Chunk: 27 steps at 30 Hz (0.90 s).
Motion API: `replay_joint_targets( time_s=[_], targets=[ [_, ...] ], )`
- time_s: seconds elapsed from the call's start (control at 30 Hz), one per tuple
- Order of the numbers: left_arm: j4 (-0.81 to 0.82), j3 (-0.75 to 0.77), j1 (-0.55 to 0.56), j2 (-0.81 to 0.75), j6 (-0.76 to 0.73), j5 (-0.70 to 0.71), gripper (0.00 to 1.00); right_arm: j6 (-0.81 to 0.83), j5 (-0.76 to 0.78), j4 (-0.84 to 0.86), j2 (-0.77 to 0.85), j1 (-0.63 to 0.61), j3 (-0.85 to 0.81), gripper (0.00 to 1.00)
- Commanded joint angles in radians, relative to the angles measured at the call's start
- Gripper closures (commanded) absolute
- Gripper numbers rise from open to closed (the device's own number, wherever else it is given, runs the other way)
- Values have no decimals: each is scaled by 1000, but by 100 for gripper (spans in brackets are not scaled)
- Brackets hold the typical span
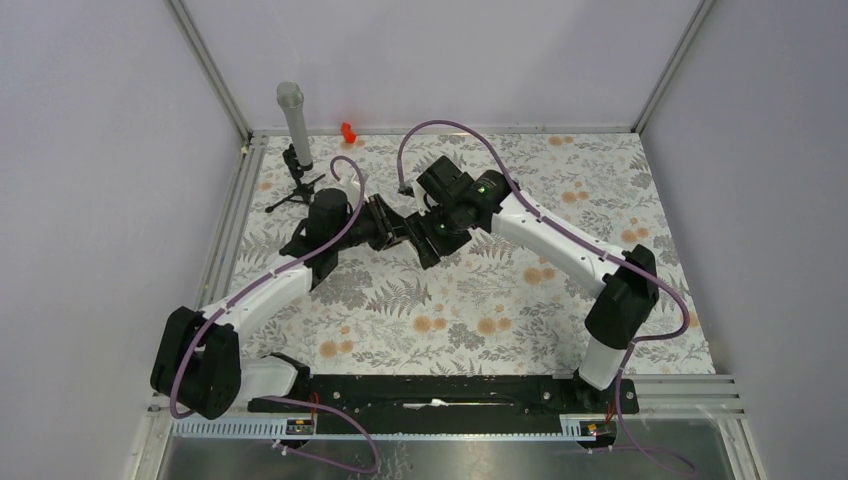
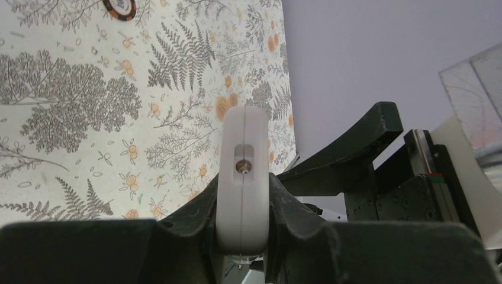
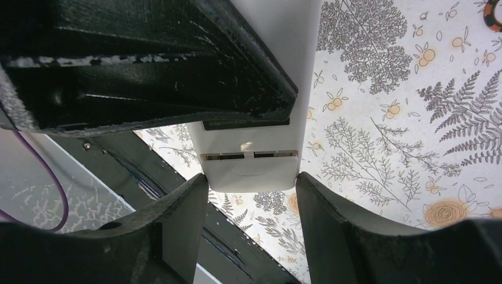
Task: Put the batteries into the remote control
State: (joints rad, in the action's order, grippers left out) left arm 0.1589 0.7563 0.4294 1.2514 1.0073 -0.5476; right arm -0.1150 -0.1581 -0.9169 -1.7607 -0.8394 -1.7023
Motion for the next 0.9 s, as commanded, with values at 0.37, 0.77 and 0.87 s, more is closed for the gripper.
replay_joint_targets(
  time_s=[0.37, 0.77, 0.87],
  targets=[
    [111, -29, -21, 53, 214, -210, 100, -13, 34, 105, -54, 11, -32, 33],
    [113, -51, -45, 90, 212, -213, 100, -49, -28, 121, -42, 13, -74, 22],
    [125, -59, -49, 97, 218, -213, 100, -61, -35, 128, -35, 15, -81, 19]
  ],
)
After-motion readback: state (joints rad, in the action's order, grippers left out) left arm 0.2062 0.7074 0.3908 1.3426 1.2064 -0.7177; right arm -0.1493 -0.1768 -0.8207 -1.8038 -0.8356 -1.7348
